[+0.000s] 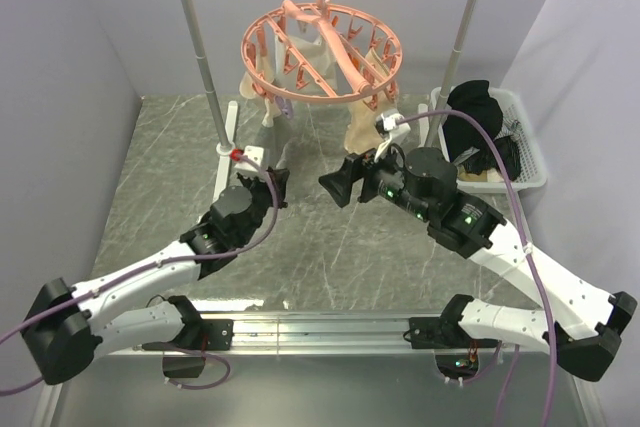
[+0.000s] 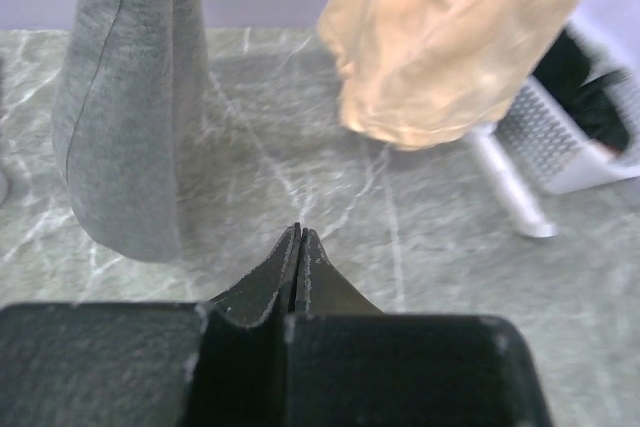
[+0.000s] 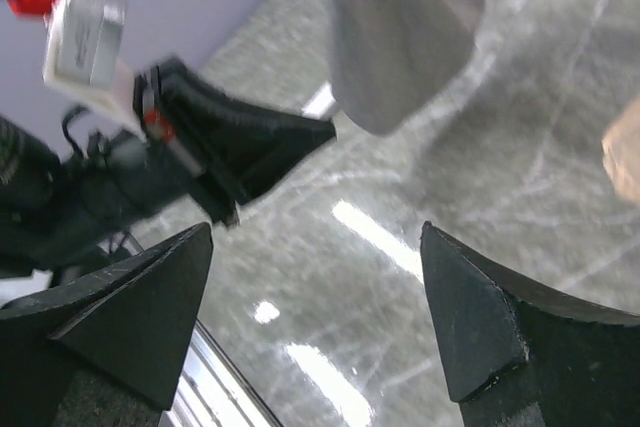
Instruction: Remove the underwear clipped to the hanger
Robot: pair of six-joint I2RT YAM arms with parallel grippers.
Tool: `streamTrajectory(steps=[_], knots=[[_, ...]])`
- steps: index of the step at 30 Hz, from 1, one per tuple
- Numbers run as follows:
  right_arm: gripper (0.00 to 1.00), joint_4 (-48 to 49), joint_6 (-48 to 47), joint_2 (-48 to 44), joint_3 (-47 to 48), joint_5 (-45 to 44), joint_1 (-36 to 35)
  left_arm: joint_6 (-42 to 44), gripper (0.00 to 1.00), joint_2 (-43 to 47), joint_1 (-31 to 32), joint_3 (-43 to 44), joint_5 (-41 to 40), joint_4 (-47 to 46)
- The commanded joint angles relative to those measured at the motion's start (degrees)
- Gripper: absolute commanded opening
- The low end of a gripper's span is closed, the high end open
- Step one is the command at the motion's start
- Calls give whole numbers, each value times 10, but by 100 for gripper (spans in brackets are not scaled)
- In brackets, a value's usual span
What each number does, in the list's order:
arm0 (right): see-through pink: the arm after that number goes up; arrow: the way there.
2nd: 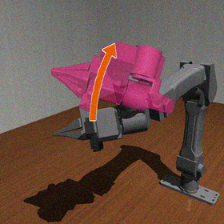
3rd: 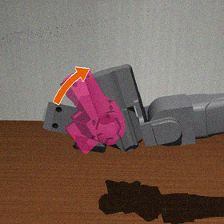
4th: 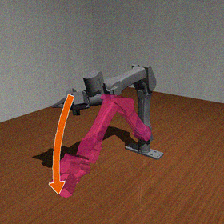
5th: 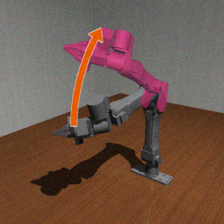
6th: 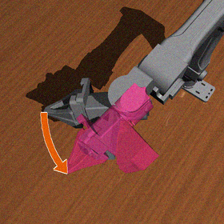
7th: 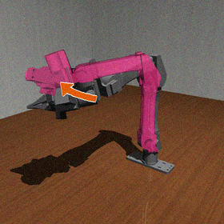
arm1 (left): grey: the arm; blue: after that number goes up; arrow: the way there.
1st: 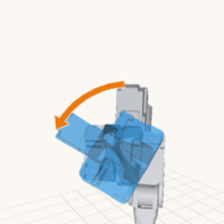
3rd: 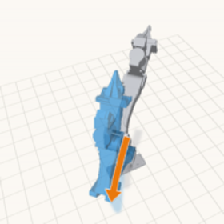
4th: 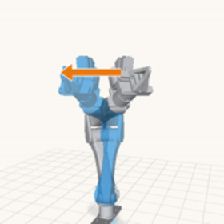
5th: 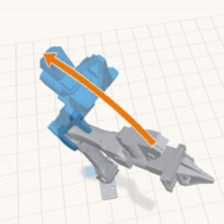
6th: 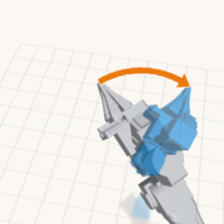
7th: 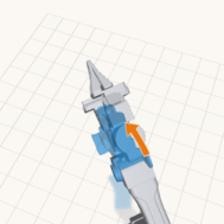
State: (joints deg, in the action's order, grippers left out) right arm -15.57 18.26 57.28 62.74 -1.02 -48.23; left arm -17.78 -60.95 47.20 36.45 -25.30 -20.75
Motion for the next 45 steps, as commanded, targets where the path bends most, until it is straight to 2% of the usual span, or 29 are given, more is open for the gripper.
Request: streamTrajectory(steps=[1,6,7,8,9,10,11,14,17,21,24,26,30,33,34,35,36,38,39,45], knots=[[91,3,-22,20,51,-4,-13,-38,1,42,11,-26,6,-10],[90,12,-16,25,51,-9,-17,-39,1,80,17,-47,-7,9],[90,13,-14,26,48,-8,-17,-38,4,82,18,-49,-15,12],[90,13,-12,28,43,-7,-19,-37,15,84,18,-51,-38,19],[90,12,-11,29,42,-5,-19,-38,31,83,18,-55,-61,22],[90,12,-8,31,40,-4,-20,-38,71,80,18,-57,-86,27],[90,13,-7,31,33,-3,-20,-38,99,73,18,-58,-147,32],[90,16,-4,30,18,-3,-23,-5,99,36,16,-60,-216,20],[91,20,-2,30,6,-1,-24,27,99,-20,-10,-52,-219,-15],[91,17,0,27,-3,7,-25,41,99,-79,-114,-44,-121,-75],[91,16,-1,15,-17,4,-25,96,100,-103,-148,-59,-76,-185],[91,16,2,6,-29,3,-24,117,99,-126,-162,-52,-57,-241],[91,19,5,0,-42,7,-25,138,98,-151,-175,-12,24,-230],[91,23,6,-1,-49,4,-26,134,82,-150,-176,4,106,-202],[91,25,7,-3,-53,4,-25,133,64,-151,-176,9,124,-191],[91,27,6,-4,-53,4,-25,133,54,-153,-176,20,163,-180],[91,27,6,-4,-54,4,-25,133,31,-156,-176,27,177,-153],[91,27,6,-3,-55,6,-25,131,6,-167,-176,41,193,-135],[91,26,5,-2,-53,6,-25,123,1,-169,-176,43,191,-128],[91,24,4,-12,-63,-3,-25,90,1,-133,-175,21,214,-129]])
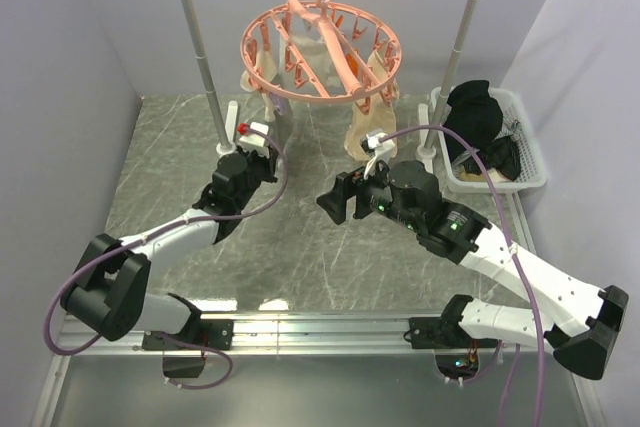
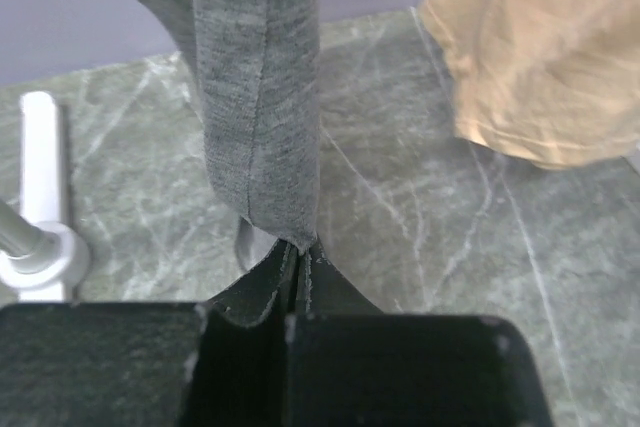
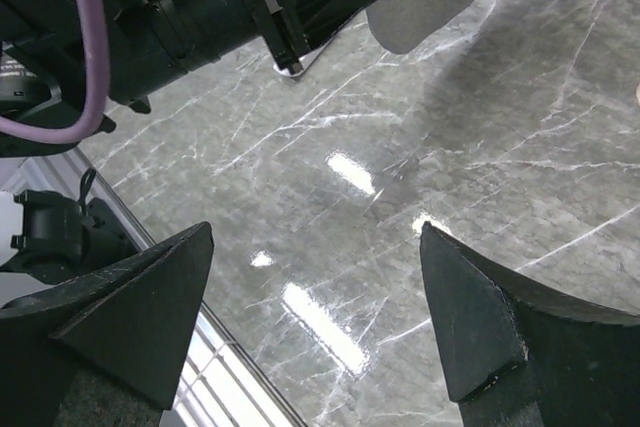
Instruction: Remove the underwear clipped to the hanger
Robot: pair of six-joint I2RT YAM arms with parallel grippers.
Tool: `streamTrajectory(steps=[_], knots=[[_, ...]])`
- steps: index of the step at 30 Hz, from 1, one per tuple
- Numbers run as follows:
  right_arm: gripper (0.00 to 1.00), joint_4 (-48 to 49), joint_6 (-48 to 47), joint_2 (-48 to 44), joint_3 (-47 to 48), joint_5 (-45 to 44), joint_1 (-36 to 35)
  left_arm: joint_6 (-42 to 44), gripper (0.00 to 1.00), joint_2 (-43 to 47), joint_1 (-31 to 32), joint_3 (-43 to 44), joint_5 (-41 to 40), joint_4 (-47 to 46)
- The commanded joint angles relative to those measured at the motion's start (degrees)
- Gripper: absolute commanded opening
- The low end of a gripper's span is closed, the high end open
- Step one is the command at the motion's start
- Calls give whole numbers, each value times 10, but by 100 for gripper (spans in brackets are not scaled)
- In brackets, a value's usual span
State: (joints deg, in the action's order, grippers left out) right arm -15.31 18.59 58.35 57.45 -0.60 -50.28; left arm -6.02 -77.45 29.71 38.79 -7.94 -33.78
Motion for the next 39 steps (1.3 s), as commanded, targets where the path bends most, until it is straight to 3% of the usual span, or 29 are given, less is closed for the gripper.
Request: streamTrajectory(steps=[1,7,15,28,39], knots=[[91,22,0,-25,-12,-7,-4,-33,1,39,0,-5,44,4],[91,30,0,-21,-19,-12,-4,-65,1,95,26,-33,26,38],[91,28,-10,3,19,-25,-4,-92,1,168,113,-85,-28,40],[91,-39,-75,134,251,-44,-5,-120,3,200,170,-90,-65,42],[91,46,-172,183,252,-133,-8,-118,2,201,200,-65,-69,49]])
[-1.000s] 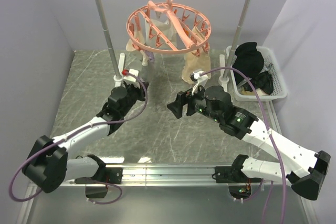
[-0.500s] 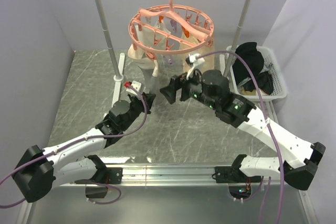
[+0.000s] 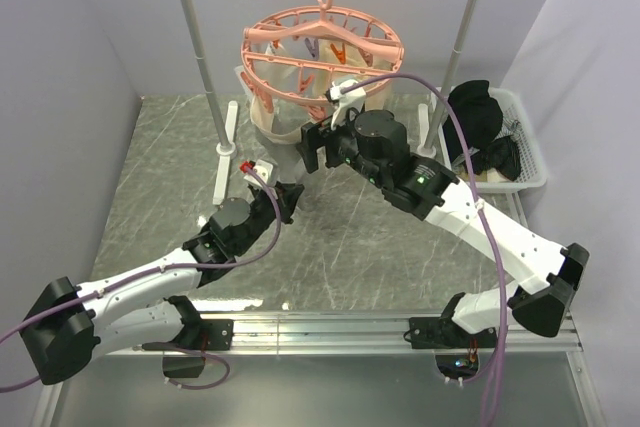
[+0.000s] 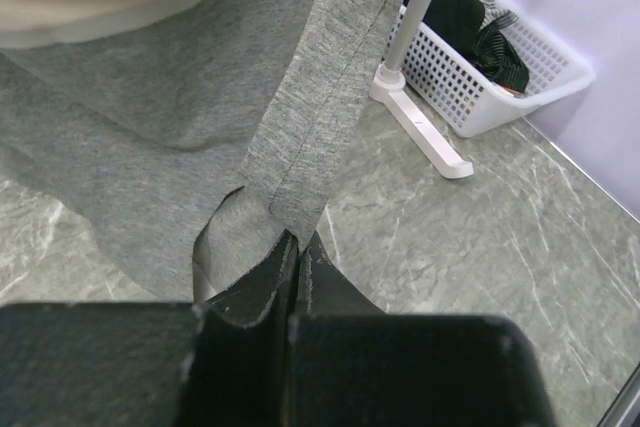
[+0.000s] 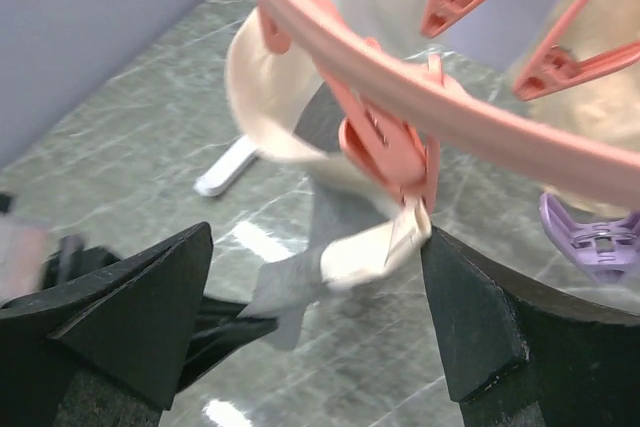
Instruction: Remove the underwear clipped to the hanger
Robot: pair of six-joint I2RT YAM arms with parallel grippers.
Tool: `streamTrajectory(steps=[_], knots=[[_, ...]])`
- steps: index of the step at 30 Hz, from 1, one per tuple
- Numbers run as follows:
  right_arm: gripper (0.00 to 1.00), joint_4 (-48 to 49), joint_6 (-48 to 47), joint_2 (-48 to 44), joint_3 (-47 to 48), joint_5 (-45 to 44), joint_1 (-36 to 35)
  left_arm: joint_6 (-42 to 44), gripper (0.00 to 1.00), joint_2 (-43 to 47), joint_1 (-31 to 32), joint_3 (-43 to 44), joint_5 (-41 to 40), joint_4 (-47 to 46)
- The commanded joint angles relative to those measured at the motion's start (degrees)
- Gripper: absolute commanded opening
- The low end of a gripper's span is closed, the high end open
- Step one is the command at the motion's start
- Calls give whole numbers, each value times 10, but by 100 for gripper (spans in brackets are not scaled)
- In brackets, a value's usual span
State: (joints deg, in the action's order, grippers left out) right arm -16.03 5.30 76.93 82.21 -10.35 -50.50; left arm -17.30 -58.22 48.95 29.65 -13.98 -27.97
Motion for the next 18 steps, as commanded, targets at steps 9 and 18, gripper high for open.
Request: streamTrajectory(steps=[9,18], knots=[[94,130,-127,-1,-46,-67,4,-1,1,23,26,37,-15,6],[86,156,-107,-9,-53,116,55,-1,1,34,37,42,-16,19]])
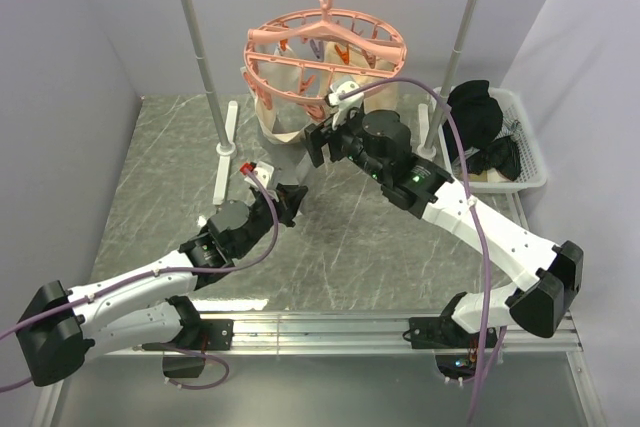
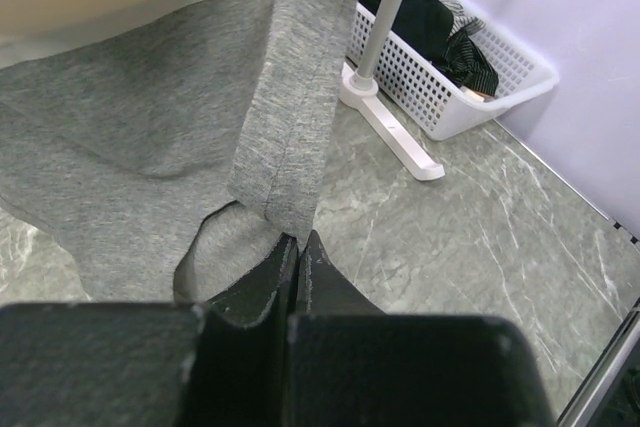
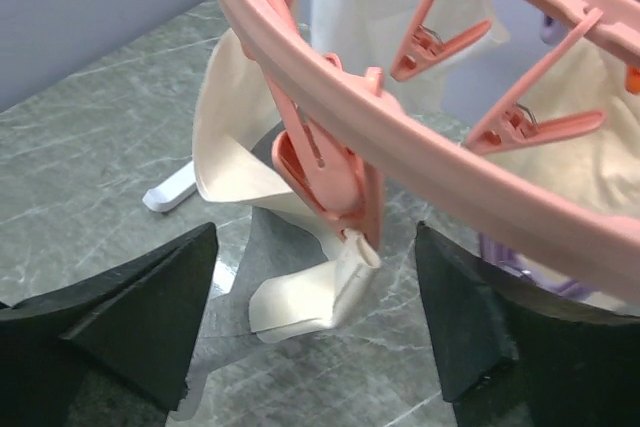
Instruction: Remove the underwear clipped to the hanger
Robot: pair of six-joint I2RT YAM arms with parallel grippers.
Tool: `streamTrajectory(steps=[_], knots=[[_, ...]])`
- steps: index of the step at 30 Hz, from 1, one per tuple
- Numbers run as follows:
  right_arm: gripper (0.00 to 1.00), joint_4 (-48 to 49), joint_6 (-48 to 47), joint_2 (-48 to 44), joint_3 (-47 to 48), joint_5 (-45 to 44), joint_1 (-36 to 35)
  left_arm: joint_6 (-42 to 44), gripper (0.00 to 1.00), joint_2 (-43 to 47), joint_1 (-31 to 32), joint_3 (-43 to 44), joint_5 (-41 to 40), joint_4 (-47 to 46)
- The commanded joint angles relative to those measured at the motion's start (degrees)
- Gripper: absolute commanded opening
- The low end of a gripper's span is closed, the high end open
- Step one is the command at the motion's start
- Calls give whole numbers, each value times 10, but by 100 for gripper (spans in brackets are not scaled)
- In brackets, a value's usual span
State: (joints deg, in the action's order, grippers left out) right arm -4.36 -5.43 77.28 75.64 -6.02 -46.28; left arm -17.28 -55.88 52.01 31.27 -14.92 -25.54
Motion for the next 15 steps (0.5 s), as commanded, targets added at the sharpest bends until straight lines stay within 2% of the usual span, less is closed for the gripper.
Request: streamTrajectory(steps=[1,15], knots=[[84,37,2,-8,19,80,17,-2,1,9,7,26,-7,-5],[73,59,43,27,50,103,37,1,1,-3,37,42,-17,-7]])
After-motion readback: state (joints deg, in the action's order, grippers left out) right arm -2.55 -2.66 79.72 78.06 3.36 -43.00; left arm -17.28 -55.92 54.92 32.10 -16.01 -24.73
